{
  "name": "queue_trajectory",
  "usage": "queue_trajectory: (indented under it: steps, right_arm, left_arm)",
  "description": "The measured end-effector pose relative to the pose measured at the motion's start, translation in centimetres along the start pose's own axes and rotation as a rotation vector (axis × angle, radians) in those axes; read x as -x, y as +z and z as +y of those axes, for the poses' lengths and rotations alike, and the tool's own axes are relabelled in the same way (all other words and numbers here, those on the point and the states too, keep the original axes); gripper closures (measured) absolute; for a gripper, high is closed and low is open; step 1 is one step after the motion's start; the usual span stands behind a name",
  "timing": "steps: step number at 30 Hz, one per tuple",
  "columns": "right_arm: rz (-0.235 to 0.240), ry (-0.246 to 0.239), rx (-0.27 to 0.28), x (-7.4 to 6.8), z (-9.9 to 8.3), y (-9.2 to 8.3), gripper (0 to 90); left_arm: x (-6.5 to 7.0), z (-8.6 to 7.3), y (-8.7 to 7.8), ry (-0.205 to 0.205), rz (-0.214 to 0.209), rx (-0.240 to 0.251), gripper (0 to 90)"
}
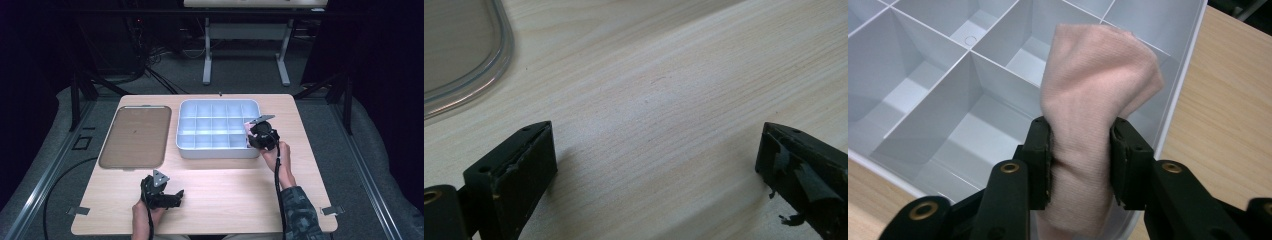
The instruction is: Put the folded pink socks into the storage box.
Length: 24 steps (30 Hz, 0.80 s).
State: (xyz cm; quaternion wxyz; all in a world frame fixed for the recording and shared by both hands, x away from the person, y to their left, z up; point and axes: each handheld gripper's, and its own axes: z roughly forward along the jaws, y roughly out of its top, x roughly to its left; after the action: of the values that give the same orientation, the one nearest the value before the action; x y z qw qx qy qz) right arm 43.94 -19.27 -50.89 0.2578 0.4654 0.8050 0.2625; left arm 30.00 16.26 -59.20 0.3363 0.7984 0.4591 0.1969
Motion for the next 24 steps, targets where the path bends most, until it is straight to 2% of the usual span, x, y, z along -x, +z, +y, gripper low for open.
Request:
queue_trajectory:
  steps: [7,10,13,16,24]
  right_arm:
    - [0.014,-0.009,0.022,-0.17,-0.09,-0.67,54.6]
    - [0.004,-0.017,0.022,-0.29,-0.11,-0.74,56.3]
    - [-0.032,-0.046,-0.006,-0.57,-0.07,-0.34,57.0]
    - [-0.046,-0.059,-0.019,-0.66,-0.08,0.04,54.3]
    - [0.016,-0.025,-0.019,-0.32,-0.12,-0.16,43.4]
  left_arm:
    - [0.01,0.0,0.0,0.0,0.0,0.0,2.8]
    - [0.02,0.0,0.0,0.0,0.001,0.0,2.8]
    - [0.01,0.0,0.0,0.0,0.0,0.0,2.8]
    - [0.02,0.0,0.0,0.0,0.001,0.001,2.8]
    - [0.01,0.0,0.0,0.0,0.0,0.001,2.8]
